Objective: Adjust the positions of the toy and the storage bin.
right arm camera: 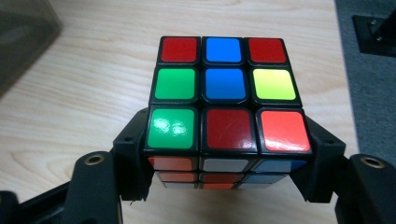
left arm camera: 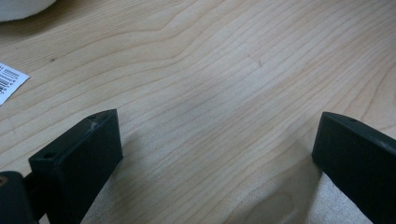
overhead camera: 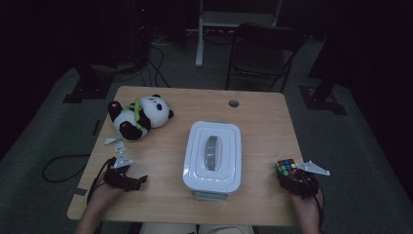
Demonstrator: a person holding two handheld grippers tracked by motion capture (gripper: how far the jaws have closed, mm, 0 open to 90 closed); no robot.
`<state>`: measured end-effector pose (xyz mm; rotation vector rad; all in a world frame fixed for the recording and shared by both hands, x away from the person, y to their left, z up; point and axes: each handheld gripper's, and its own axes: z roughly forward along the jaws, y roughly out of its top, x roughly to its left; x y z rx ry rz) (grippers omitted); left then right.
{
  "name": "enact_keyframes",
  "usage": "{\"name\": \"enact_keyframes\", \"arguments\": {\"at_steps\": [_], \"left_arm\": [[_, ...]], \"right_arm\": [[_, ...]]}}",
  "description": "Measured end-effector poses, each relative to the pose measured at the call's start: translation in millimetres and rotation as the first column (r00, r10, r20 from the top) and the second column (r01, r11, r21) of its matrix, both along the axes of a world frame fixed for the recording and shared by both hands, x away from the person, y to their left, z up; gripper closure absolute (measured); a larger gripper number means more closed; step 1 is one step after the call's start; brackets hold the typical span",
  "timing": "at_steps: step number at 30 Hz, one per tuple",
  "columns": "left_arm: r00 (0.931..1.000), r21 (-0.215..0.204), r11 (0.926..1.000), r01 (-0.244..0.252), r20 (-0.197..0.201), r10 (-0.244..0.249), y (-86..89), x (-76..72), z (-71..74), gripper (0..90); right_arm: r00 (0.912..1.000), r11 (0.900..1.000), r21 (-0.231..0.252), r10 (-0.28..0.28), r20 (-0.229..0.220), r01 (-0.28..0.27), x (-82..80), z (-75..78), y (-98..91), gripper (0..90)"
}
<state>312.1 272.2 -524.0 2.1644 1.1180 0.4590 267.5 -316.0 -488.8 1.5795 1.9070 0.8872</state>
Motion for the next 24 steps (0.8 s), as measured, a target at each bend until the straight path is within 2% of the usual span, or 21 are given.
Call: {"name": "enact_keyframes", "arguments": {"at_steps": [7, 15, 21, 24], "left_arm": [[0.9995, -0.001, 0.9995, -0.032, -0.001, 0.032, -2.9, -0.6, 0.0, 2.2], [0.9991, 0.001, 0.9991, -0.042, 0.001, 0.042, -3.9, -1.6, 0.0, 2.3], [0.9989, 0.0, 0.9989, -0.046, 0.001, 0.046, -4.3, -1.6, -0.1, 2.3], [0.9988, 0.001, 0.9988, -0.049, 0.001, 0.049, -4.5, -1.7, 0.0, 2.2]], "right_arm": [[0.9995, 0.9997, -0.01, -0.024, -0.021, 0.023, -9.7, -7.0, -10.0, 33.8], [0.999, 0.9996, -0.02, -0.018, -0.041, 0.018, -3.0, -16.6, -11.5, 33.8], [0.9996, 0.9997, -0.022, -0.007, -0.026, 0.007, -2.0, -19.3, -12.3, 33.4], [1.0, 0.9998, -0.017, 0.003, -0.004, -0.004, -3.1, -19.4, -12.0, 26.5]]}}
